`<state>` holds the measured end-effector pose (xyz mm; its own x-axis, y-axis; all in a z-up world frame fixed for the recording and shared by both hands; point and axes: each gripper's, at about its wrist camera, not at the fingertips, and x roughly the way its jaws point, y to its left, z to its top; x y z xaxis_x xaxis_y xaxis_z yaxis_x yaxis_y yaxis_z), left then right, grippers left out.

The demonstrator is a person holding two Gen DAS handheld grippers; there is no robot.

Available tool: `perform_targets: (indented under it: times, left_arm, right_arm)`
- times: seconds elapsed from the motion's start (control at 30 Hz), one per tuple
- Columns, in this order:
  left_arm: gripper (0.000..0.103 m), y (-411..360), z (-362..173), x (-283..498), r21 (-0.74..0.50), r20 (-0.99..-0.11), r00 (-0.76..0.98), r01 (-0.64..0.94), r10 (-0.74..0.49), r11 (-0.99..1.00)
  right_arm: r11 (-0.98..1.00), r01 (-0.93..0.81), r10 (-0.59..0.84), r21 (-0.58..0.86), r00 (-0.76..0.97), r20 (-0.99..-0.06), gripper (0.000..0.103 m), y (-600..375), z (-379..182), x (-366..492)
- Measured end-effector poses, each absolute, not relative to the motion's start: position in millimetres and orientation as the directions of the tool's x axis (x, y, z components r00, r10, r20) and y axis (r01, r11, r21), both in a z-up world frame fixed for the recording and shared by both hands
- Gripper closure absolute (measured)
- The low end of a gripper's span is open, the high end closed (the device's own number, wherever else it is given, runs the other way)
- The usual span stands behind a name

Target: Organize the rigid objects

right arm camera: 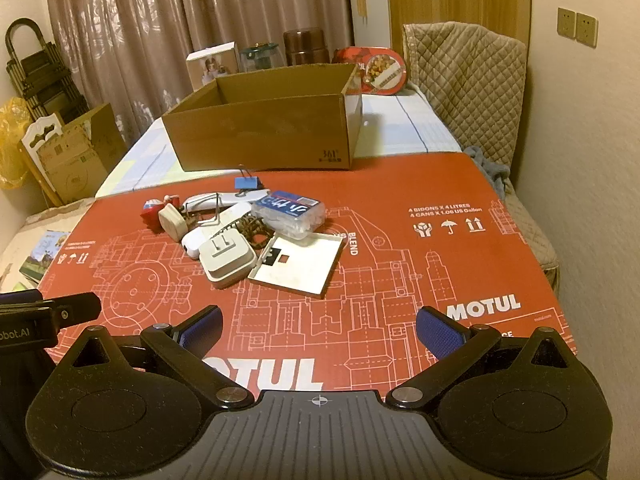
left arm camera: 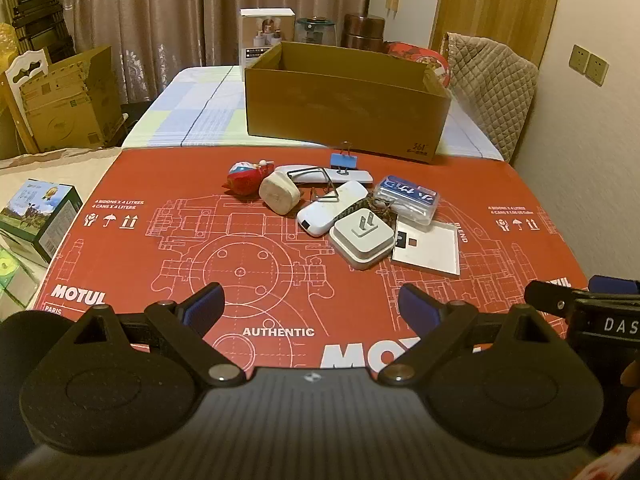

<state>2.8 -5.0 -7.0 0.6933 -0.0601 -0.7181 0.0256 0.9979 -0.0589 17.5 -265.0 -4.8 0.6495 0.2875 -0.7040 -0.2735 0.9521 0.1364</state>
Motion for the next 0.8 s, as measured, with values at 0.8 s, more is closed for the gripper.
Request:
perform_targets:
  times: [0.8]
  left_arm:
    - [0.011,3,-10,30,-0.05,-0.723,0.687,0.053,-0.073,0.997]
  right_arm:
    - [0.948,-0.278,0.302,0.155,0.632,-0.714,0.003,-258,-24,42]
